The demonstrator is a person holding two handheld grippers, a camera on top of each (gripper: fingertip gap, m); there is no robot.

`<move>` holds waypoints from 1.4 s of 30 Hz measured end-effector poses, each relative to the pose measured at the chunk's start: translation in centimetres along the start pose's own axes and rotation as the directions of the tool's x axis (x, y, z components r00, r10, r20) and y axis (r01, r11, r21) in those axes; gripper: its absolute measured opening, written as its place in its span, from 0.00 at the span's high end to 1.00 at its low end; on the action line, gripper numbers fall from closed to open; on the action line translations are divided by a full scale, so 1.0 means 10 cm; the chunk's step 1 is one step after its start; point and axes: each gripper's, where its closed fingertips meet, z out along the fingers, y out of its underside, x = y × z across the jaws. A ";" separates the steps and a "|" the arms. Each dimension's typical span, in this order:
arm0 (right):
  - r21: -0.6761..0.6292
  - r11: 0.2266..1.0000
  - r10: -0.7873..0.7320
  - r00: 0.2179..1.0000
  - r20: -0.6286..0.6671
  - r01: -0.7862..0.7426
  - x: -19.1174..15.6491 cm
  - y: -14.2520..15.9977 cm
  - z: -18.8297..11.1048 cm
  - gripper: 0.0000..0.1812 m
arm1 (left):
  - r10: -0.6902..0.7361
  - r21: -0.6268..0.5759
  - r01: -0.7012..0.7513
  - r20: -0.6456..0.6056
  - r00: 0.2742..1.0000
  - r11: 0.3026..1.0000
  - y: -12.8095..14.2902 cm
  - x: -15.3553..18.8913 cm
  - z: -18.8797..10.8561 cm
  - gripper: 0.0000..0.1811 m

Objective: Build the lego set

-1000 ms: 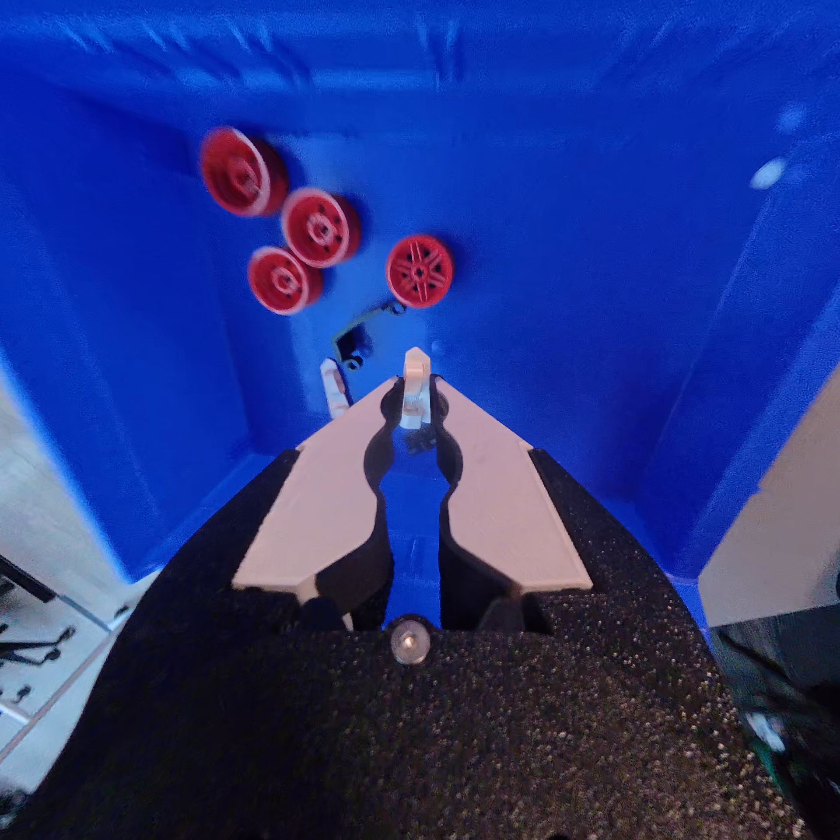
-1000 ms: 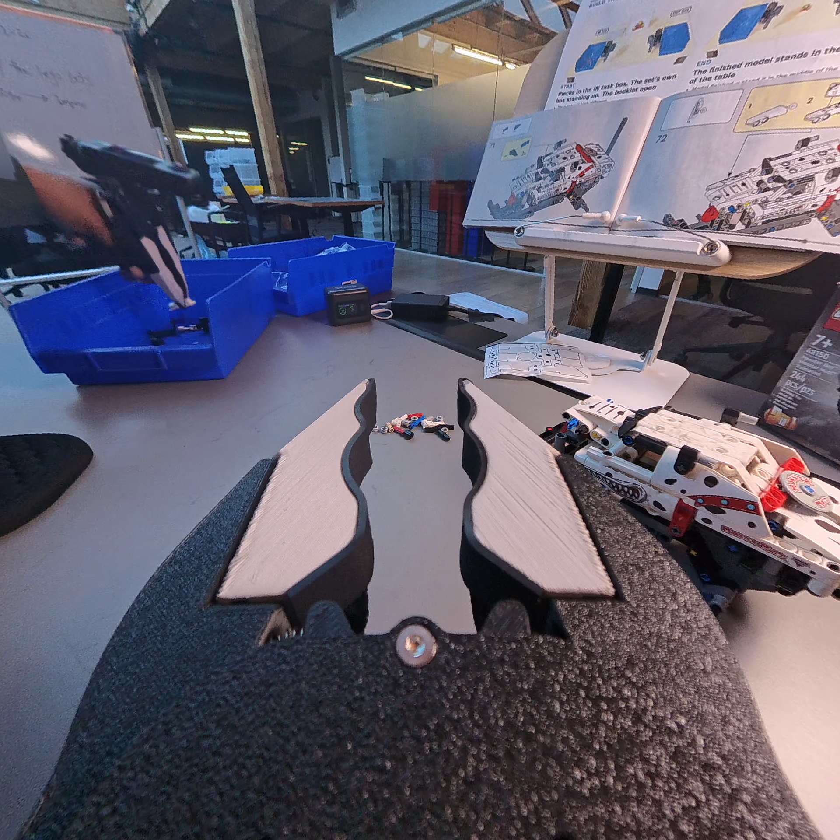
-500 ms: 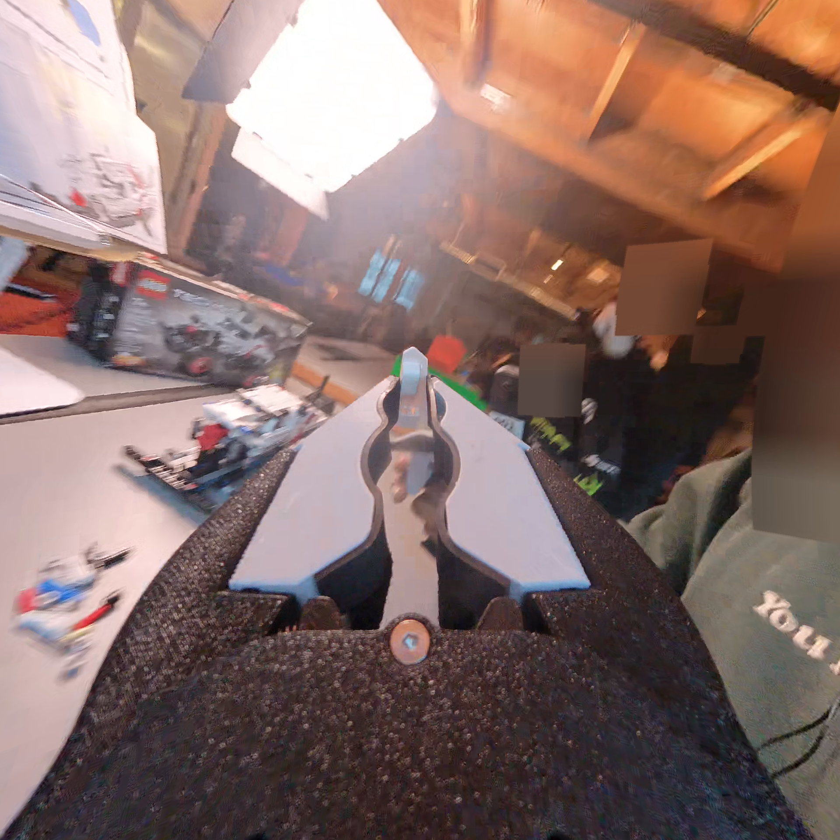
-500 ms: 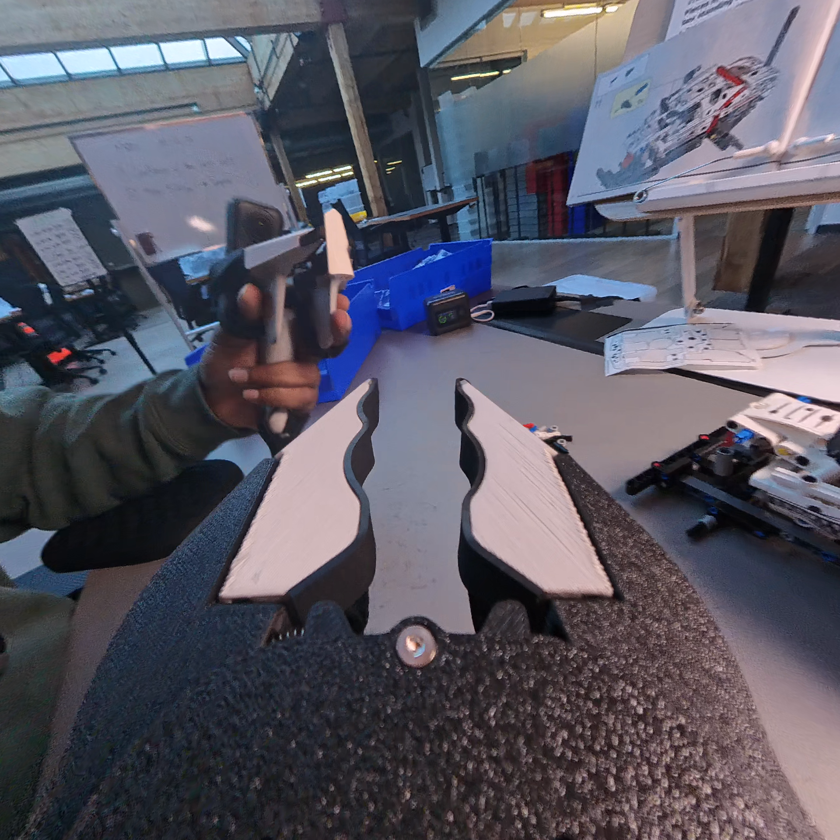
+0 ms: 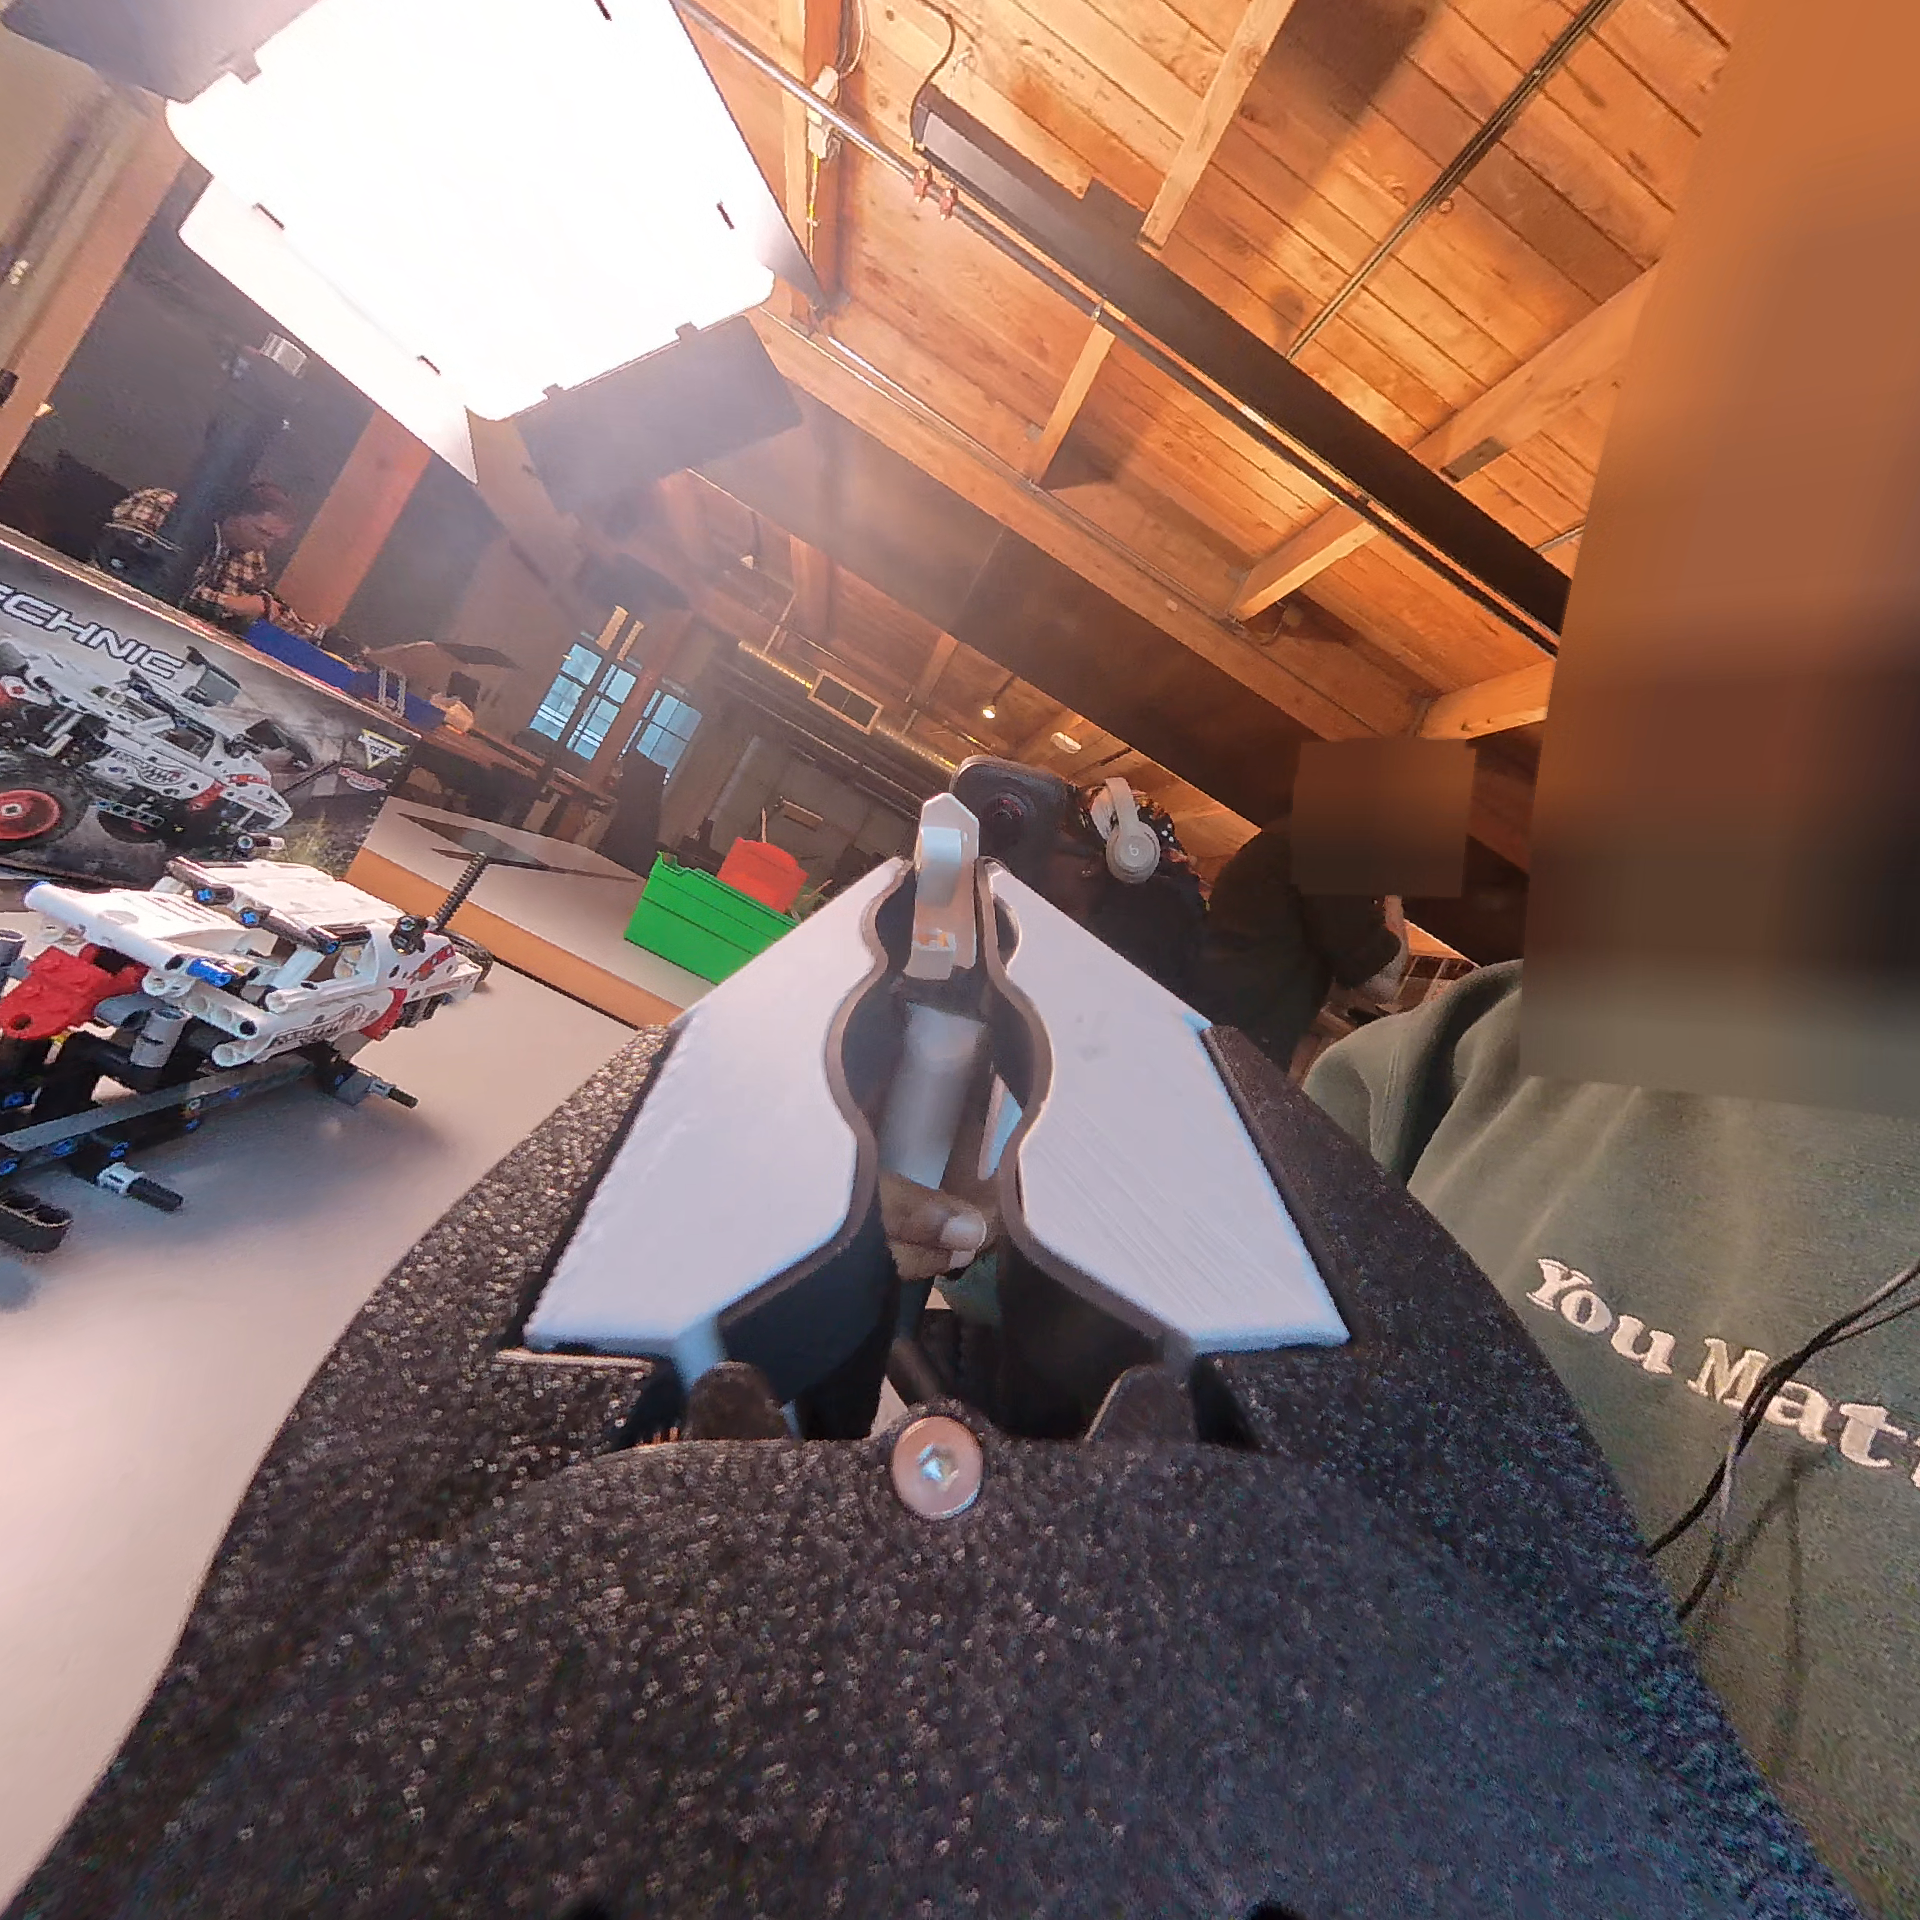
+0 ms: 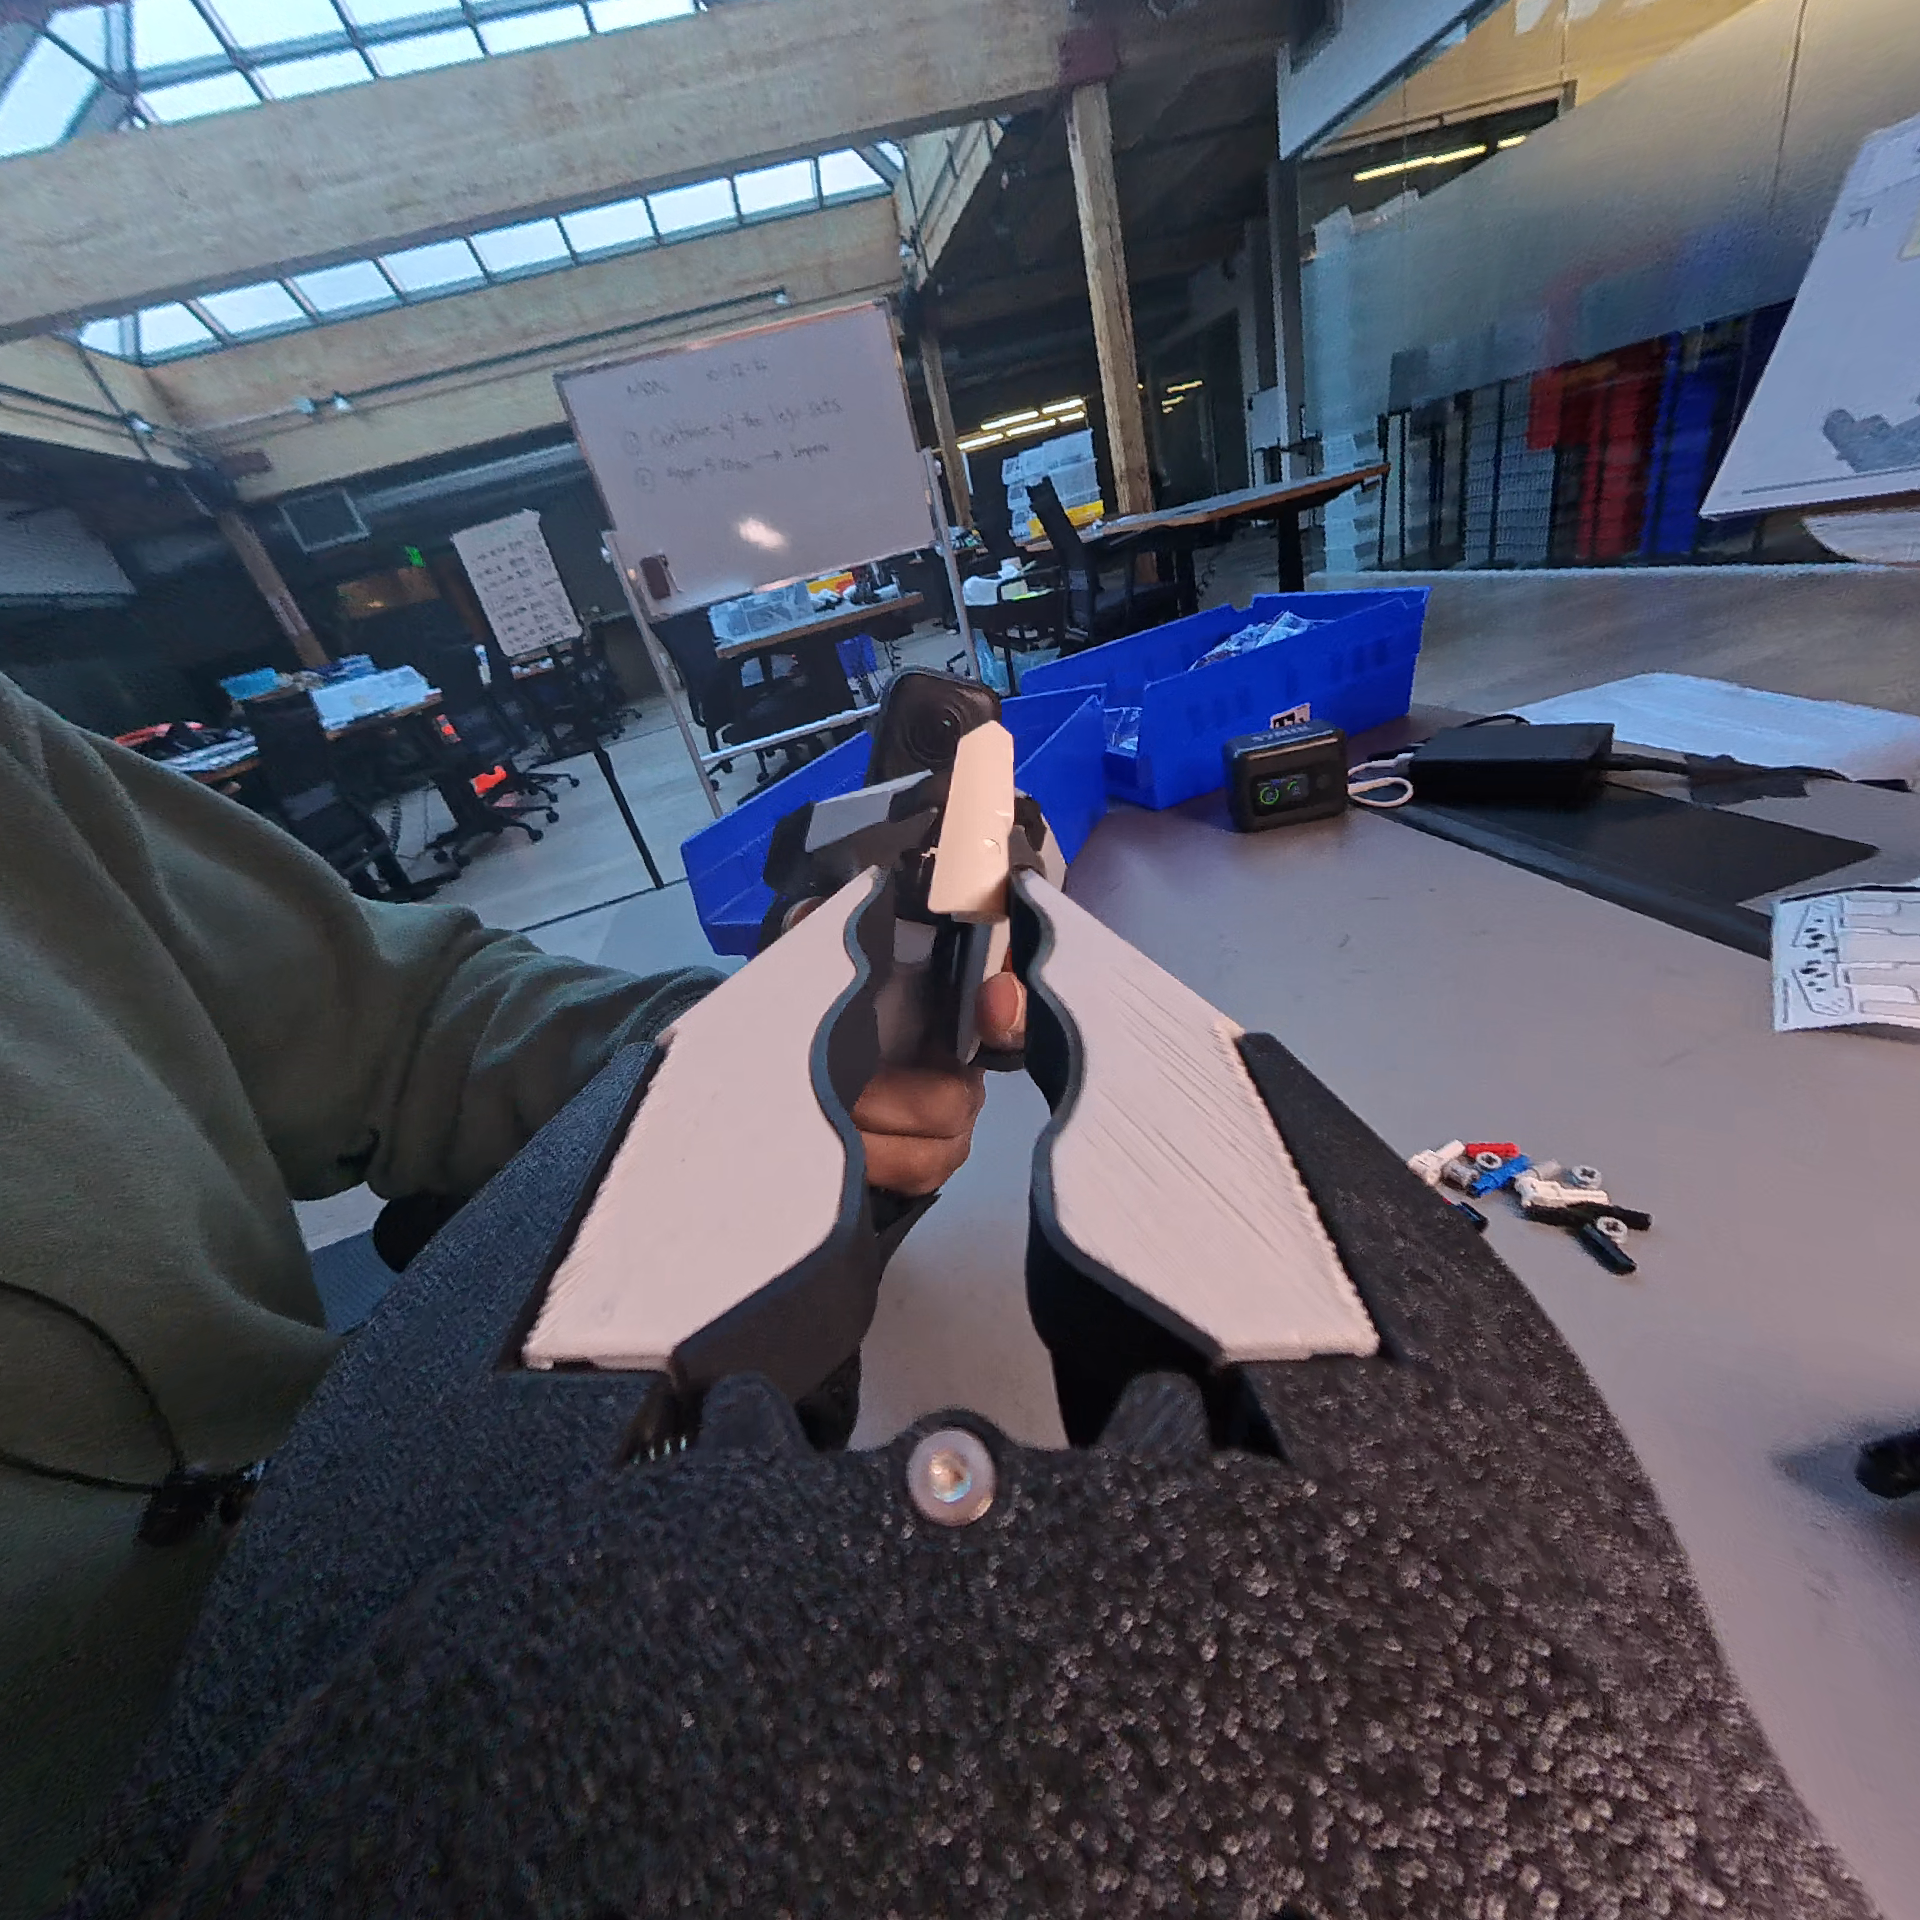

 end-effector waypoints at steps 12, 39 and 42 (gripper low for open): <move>-0.281 0.850 -0.484 0.871 -0.084 0.445 0.19 0.20 -0.16 0.92 | 0.229 -0.271 -0.198 0.088 0.969 0.942 0.19 -0.14 -0.12 0.87; -0.403 0.621 -0.681 0.717 0.147 0.672 0.16 0.61 -0.09 0.92 | 0.583 -0.619 -0.446 0.025 0.812 0.647 0.54 -0.25 -0.36 0.93; -0.363 0.670 -0.645 0.750 0.147 0.647 0.08 0.58 -0.07 0.92 | 0.564 -0.594 -0.449 0.011 0.826 0.668 0.51 -0.16 -0.32 0.94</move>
